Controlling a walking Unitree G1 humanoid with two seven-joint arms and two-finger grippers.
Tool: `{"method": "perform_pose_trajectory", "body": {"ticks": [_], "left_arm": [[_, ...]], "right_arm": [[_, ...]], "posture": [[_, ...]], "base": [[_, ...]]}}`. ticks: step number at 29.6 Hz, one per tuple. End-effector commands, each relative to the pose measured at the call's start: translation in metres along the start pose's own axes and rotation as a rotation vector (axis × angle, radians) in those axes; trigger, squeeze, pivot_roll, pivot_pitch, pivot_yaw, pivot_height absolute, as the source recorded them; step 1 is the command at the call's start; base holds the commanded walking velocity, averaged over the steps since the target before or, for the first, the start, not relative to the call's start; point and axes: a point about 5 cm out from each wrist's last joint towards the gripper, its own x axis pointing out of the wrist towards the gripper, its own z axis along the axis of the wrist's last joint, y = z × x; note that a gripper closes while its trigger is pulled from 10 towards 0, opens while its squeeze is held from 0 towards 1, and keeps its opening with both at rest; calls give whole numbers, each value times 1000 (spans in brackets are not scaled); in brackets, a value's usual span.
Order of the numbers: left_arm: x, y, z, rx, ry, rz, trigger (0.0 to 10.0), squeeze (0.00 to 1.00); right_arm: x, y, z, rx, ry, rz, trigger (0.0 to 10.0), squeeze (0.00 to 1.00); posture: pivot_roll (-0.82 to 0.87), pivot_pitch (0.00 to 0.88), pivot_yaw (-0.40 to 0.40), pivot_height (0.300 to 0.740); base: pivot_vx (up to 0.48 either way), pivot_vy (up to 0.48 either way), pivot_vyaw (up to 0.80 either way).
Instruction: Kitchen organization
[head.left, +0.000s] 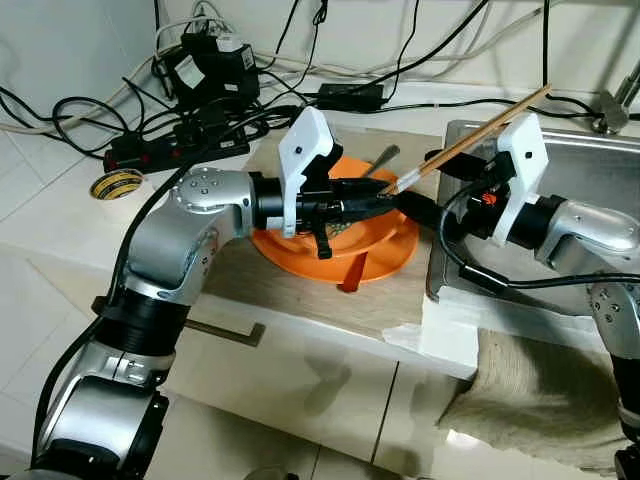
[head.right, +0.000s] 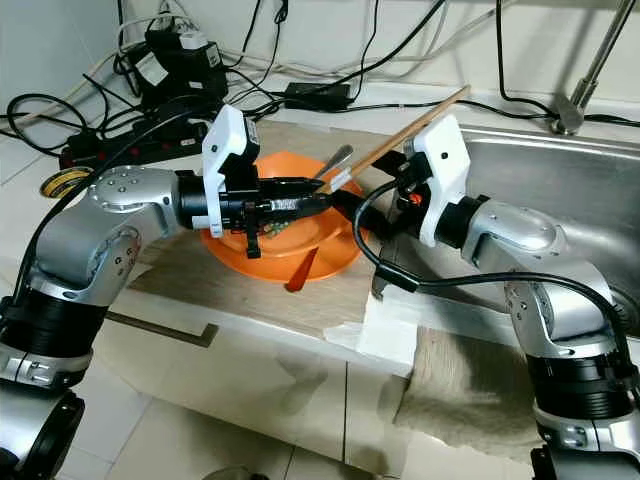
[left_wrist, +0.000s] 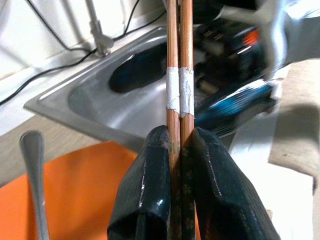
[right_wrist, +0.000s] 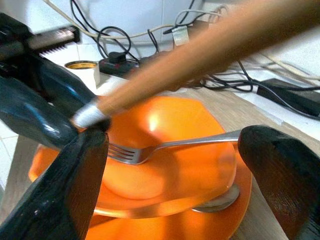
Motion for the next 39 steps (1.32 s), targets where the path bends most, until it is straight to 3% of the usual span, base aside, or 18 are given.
{"method": "perform_pose_trajectory", "body": {"ticks": [1,27,39], "left_arm": [[0,3,6,32,14,3,0,0],[-4,20,6,51,24,53,0,0],[3,11,0,42,24,3,0,0]], "right_arm": [[-2,3,6,-8,-17,24,10000,0],[-4,4,2,2,-2,31,10000,0],[2,7,5,2,-24,40,10000,0]], "posture": [[-45,0,76,740],[-42,0,77,740],[-41,0,78,740]], "base": [[0,0,0],[0,0,0],[0,0,0]]}}
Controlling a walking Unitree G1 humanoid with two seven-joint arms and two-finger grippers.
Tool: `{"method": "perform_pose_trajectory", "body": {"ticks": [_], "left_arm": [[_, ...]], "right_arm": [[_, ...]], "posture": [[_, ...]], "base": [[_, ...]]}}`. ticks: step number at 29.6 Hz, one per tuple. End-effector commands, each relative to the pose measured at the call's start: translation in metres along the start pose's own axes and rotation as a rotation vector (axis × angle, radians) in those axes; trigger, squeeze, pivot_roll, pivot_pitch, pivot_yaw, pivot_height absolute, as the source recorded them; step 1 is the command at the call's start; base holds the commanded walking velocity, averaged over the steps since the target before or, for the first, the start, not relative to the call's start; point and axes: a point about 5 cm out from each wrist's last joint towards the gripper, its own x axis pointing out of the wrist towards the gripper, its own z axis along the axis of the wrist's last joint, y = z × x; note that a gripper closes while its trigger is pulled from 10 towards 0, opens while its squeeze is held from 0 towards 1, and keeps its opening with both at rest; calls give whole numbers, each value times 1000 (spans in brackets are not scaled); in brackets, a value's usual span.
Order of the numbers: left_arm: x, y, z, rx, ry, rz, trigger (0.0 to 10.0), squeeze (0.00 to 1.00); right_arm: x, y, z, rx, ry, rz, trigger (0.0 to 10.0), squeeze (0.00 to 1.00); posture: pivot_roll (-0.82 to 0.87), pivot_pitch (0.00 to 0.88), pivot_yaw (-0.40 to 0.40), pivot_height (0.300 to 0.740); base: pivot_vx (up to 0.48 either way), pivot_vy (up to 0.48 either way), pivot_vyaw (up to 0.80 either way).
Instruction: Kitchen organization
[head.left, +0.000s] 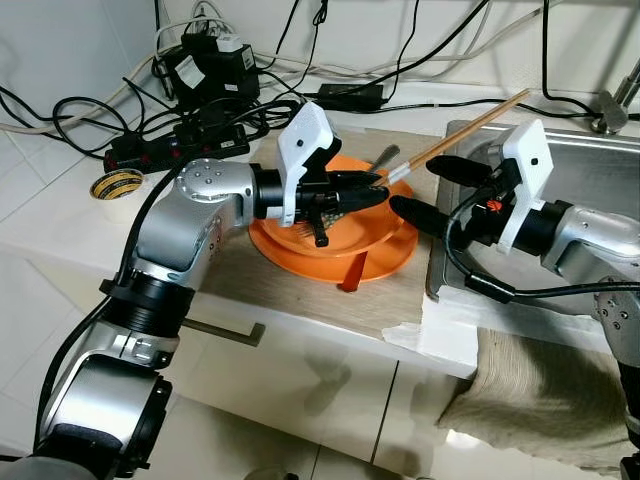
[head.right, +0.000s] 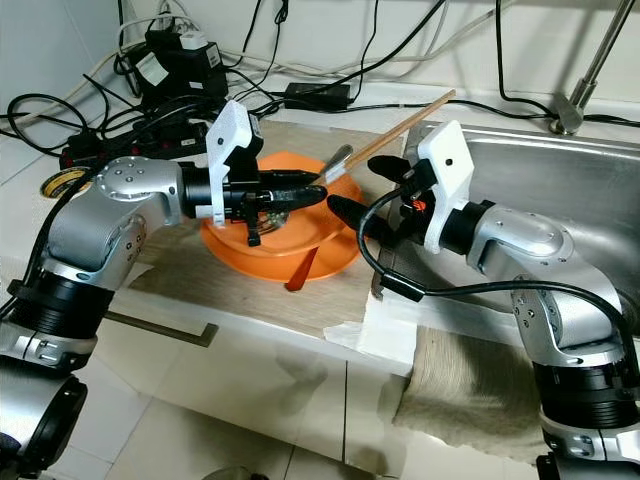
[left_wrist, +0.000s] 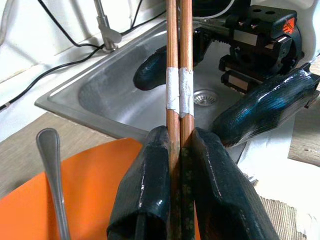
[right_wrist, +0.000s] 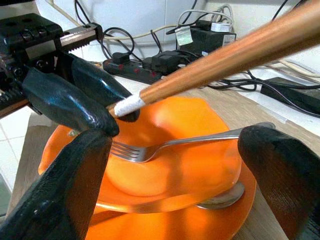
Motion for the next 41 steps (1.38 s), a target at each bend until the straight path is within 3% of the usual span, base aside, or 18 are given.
{"method": "perform_pose_trajectory", "body": {"ticks": [1,30,36,41], "left_arm": [[0,-1,1,16,3,-11,0,0],[4,-9,-4,-18,-13,-33,0,0],[4,-10,-2,-17,-21,-35,0,0],[5,-10,-2,-19,-24,-34,0,0]], "right_arm": [[5,6,9,-18,-26,42,10000,0],[15,2,22,28,-126,-14,10000,0],[19,-2,30,188,-214,-41,10000,0],[25,-3,27,224,-226,-64,10000,0]], "posture": [[-41,0,78,740],[-35,0,71,740],[-35,0,72,740],[-36,0,73,740]], "base": [[0,0,0],[0,0,0],[0,0,0],[0,0,0]]}}
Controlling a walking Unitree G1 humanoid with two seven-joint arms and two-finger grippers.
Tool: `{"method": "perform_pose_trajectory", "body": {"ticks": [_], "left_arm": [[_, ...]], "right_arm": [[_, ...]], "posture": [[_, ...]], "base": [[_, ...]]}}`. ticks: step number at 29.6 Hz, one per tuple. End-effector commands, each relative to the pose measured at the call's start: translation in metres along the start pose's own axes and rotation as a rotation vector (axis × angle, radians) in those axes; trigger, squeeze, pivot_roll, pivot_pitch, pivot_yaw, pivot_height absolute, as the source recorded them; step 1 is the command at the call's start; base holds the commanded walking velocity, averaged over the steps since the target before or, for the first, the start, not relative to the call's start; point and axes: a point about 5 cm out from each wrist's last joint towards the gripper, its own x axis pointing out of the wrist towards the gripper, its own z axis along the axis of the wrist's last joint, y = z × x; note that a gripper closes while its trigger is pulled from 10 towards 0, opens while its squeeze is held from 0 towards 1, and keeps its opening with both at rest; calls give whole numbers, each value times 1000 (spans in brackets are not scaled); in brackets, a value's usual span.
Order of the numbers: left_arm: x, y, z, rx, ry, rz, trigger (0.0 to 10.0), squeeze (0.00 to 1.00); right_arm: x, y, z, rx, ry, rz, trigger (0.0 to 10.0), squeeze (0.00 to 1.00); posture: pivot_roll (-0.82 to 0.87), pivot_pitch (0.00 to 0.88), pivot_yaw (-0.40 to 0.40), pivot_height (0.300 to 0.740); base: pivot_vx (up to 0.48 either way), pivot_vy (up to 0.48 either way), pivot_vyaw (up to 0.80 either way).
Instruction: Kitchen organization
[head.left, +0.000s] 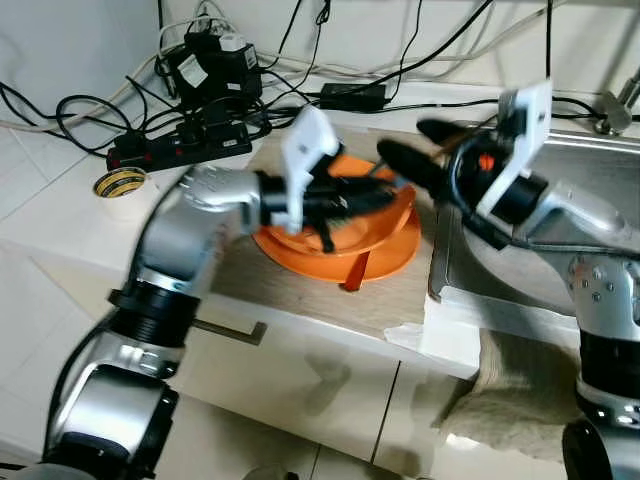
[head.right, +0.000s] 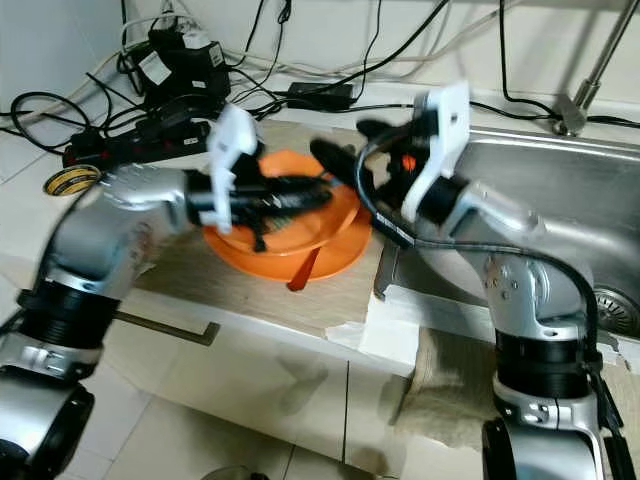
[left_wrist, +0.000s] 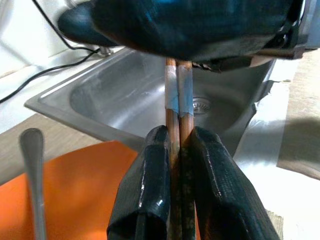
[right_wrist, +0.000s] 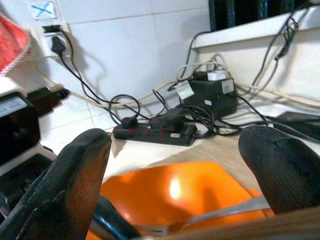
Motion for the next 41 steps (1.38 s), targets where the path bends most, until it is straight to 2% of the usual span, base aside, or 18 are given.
{"method": "perform_pose_trajectory", "body": {"ticks": [1,9,18,23,24,25,26,41], "left_arm": [[1,-2,3,16,5,-23,0,0],[1,-2,5,15,-6,-21,0,0],[0,0,8,16,-15,-12,0,0],[1,-1,8,17,-17,-12,0,0],[1,-1,8,17,-17,-12,0,0],[1,-1,8,17,-18,-12,0,0],[1,-1,9,17,-18,-10,0,0],[1,2,13,17,-38,11,0,0]], "right_arm": [[2,-1,1,21,-14,-16,10000,0],[6,-8,1,140,-62,-97,10000,0],[7,-9,-6,142,-37,-138,10000,0],[8,-10,-9,109,-8,-162,10000,0],[8,-10,-9,107,-5,-164,10000,600],[8,-10,-10,105,1,-165,10000,600],[7,-10,-12,103,14,-162,10000,1000],[7,-7,-21,97,74,-143,10000,1000]], "posture": [[-35,0,75,740],[-34,0,75,740],[-37,0,75,740],[-39,0,73,740],[-39,0,73,740],[-38,0,72,740],[-38,0,71,740],[-37,0,67,740]], "base": [[0,0,0],[0,0,0],[0,0,0],[0,0,0],[0,0,0],[0,0,0],[0,0,0],[0,0,0]]}}
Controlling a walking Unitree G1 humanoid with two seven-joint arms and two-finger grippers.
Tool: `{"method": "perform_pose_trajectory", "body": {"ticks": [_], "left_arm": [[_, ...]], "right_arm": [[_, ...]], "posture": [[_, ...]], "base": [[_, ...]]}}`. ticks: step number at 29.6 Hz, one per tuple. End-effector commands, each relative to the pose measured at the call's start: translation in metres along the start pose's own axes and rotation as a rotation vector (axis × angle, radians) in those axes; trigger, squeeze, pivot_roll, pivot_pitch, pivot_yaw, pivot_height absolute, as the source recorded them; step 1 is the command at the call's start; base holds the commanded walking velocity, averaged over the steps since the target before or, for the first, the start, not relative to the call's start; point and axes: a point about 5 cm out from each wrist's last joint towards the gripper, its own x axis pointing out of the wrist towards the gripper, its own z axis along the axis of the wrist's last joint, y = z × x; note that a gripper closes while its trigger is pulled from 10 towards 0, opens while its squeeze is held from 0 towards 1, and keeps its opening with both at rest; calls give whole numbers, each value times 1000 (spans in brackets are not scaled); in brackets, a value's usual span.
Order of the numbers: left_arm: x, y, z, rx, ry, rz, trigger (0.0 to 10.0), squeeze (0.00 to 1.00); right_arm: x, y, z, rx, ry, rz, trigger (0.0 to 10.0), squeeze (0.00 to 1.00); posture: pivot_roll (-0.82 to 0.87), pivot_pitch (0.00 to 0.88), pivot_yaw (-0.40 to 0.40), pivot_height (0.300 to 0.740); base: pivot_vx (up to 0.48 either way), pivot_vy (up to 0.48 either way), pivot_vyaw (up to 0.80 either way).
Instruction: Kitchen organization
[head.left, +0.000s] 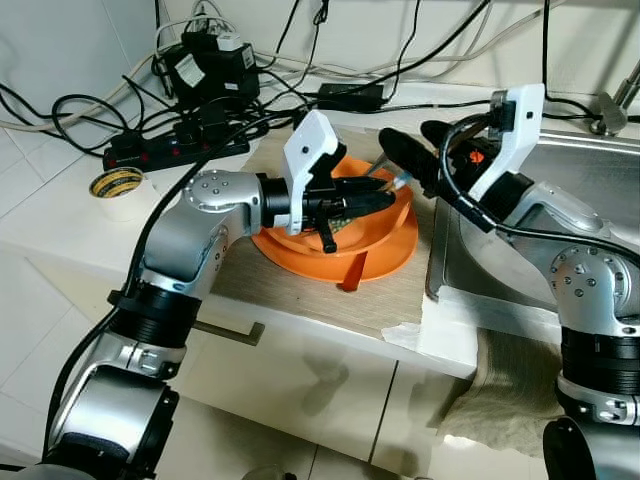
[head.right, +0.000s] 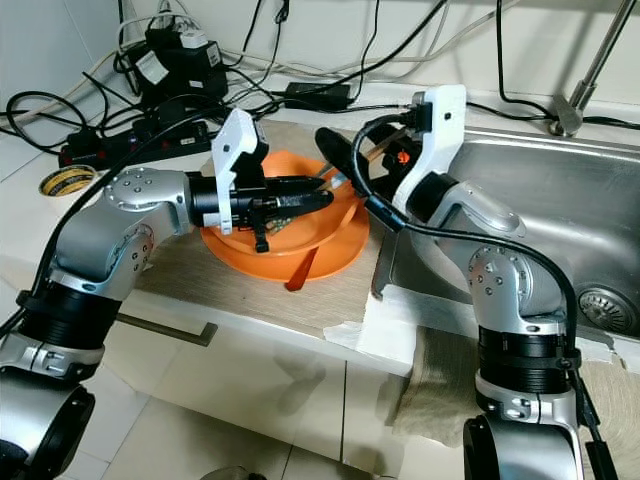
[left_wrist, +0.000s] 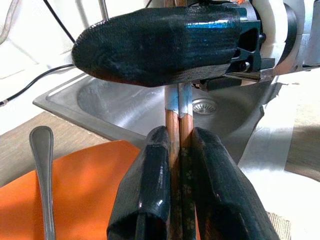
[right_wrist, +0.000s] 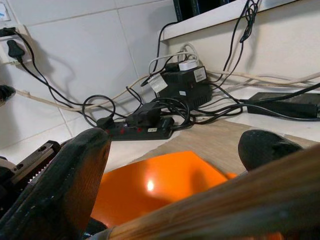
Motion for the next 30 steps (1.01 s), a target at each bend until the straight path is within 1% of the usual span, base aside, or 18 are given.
{"method": "perform_pose_trajectory", "body": {"ticks": [1,7,8,10,11,12,13,14,30], "left_arm": [[1,0,12,28,-34,-19,0,0],[2,-1,11,28,-33,-21,0,0],[2,-1,11,28,-33,-21,0,0],[2,-2,11,29,-32,-21,0,0],[2,-1,11,30,-33,-19,0,0],[2,-1,11,31,-33,-17,0,0],[2,-1,11,31,-33,-17,0,0],[2,-1,11,32,-33,-16,0,0],[1,1,14,45,-34,-18,0,0]], "right_arm": [[0,-2,-10,7,58,-10,10000,1000],[0,-1,-13,-15,72,-9,10000,1000],[0,-2,-14,-38,81,-24,10000,1000],[0,-2,-14,-55,88,-35,10000,1000],[0,-4,-16,-68,96,-49,10000,392],[1,-6,-17,-80,105,-69,10000,0],[1,-6,-17,-80,105,-69,10000,0],[1,-7,-18,-82,105,-71,0,0],[2,-6,-18,-73,84,-64,0,0]], "posture": [[-38,0,68,740],[-40,0,66,740],[-40,0,66,740],[-40,0,66,740],[-40,0,66,740],[-40,0,67,740],[-40,0,67,740],[-40,0,67,740],[-38,0,68,740]], "base": [[0,0,0],[0,0,0],[0,0,0],[0,0,0],[0,0,0],[0,0,0],[0,0,0],[0,0,0],[0,0,0]]}}
